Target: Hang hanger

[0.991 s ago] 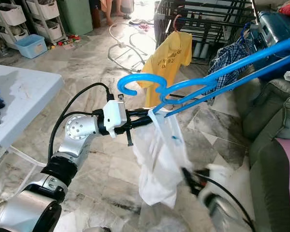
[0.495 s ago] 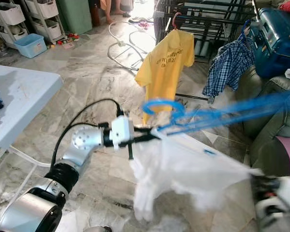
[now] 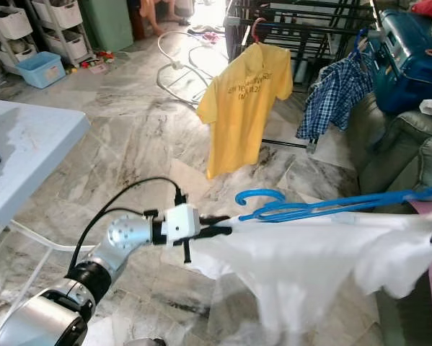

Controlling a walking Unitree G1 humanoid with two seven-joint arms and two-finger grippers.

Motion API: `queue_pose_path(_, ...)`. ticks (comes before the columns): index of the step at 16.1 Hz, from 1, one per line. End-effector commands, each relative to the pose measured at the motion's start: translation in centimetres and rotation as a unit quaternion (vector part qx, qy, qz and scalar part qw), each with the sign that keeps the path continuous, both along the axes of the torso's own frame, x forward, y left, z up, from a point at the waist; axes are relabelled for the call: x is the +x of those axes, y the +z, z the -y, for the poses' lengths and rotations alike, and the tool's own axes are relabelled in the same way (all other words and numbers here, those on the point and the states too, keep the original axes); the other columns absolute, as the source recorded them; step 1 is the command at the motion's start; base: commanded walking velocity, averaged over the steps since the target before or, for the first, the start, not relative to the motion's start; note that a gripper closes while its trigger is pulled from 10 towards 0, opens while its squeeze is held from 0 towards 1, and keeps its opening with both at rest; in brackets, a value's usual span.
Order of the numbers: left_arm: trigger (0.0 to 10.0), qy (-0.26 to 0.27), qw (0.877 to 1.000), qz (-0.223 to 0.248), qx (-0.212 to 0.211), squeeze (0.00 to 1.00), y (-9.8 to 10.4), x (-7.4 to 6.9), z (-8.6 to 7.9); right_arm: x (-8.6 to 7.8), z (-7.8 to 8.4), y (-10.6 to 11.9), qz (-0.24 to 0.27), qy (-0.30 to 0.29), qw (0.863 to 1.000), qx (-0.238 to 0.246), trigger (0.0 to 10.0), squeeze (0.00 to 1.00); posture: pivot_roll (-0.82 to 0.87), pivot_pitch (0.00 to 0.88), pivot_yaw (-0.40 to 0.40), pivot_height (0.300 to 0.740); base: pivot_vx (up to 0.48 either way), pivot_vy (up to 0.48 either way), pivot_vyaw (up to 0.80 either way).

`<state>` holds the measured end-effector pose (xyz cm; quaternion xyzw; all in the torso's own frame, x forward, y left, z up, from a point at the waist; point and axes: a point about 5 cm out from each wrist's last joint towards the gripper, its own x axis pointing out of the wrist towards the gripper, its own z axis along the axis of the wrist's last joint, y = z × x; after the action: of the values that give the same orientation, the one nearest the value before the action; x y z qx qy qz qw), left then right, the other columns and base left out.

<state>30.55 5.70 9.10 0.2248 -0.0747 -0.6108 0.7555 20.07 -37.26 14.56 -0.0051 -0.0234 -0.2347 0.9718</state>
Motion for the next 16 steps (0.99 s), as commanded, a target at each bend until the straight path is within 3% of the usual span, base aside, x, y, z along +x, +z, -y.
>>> queue_pose_path(1, 0.0, 0.055, 0.998, -0.017, 0.035, 0.00, -1.2, 0.3, -3.5, -2.0, 3.0, 2.6, 0.029, -0.099, 0.994, -0.025, 0.0, 0.00, 0.00, 0.068, -0.025, 0.740, 0.000, 0.000, 0.00)
queue_pose_path(5, 0.0, 0.066, 0.995, -0.020, 0.071, 0.00, -2.5, -0.2, -4.5, -1.9, 2.7, 4.5, 0.040, -0.103, 0.993, -0.049, 0.0, 0.00, 0.00, 0.063, -0.025, 0.740, 0.000, 0.000, 0.00)
queue_pose_path(12, 0.0, 0.071, 0.990, -0.013, 0.123, 0.00, -3.5, -0.5, -5.5, -1.2, 2.7, 5.4, 0.041, -0.104, 0.992, -0.054, 0.0, 0.00, 0.00, 0.060, -0.024, 0.740, 0.000, 0.000, 0.00)
queue_pose_path(16, 0.0, 0.102, 0.978, -0.033, 0.181, 0.00, -5.2, -0.7, -6.0, 0.4, 0.5, 6.9, 0.060, -0.064, 0.994, -0.058, 0.0, 0.00, -0.01, 0.058, -0.022, 0.740, 0.000, 0.000, 0.00)
